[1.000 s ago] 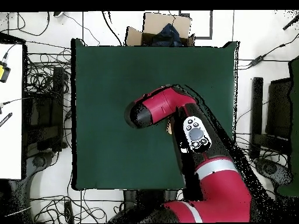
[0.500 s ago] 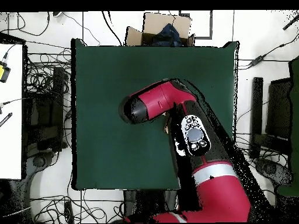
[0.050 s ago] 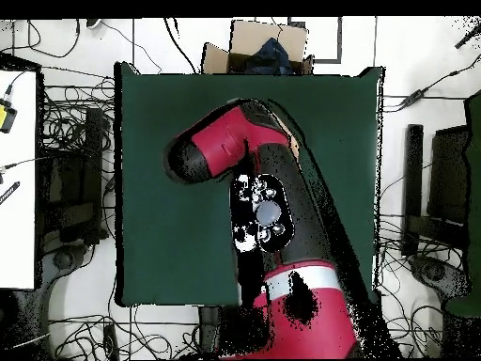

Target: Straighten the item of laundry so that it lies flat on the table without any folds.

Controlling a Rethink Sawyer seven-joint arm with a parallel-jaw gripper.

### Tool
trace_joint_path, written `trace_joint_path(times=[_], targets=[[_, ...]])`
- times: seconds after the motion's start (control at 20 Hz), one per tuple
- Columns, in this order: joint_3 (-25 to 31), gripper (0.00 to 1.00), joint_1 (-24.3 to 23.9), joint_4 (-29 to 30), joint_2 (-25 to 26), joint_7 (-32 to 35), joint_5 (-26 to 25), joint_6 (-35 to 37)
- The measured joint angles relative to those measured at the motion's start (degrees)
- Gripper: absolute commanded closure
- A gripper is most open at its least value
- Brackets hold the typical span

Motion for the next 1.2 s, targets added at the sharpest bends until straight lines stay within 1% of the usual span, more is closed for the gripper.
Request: trace_joint_path(times=[0.1,0.25,0.65,0.7,0.85,0.9,0.95,1.05,1.15,1.2], targets=[[-1.67,1.00,2.01,-2.42,0.04,0.89,-1.24,-0.02],[-2.48,1.00,2.79,-3.86,0.00,0.99,-1.27,-0.02],[-3.57,1.00,2.04,-7.13,-2.20,0.99,0.99,0.01],[-5.77,1.00,3.28,-7.85,-3.06,1.04,-0.50,-0.01],[-9.80,1.00,6.25,-8.71,-4.03,1.57,-4.97,-0.02],[-14.39,1.00,10.21,-9.30,-4.80,3.33,-11.25,-0.01],[-15.21,1.00,10.98,-9.37,-4.91,3.75,-12.45,-0.01],[-18.52,1.00,14.18,-9.62,-5.23,5.93,-17.33,0.14],[-21.97,1.00,17.74,-9.88,-5.36,9.09,-22.50,0.85],[-24.72,1.00,20.68,-10.18,-5.30,12.44,-26.59,2.04]])
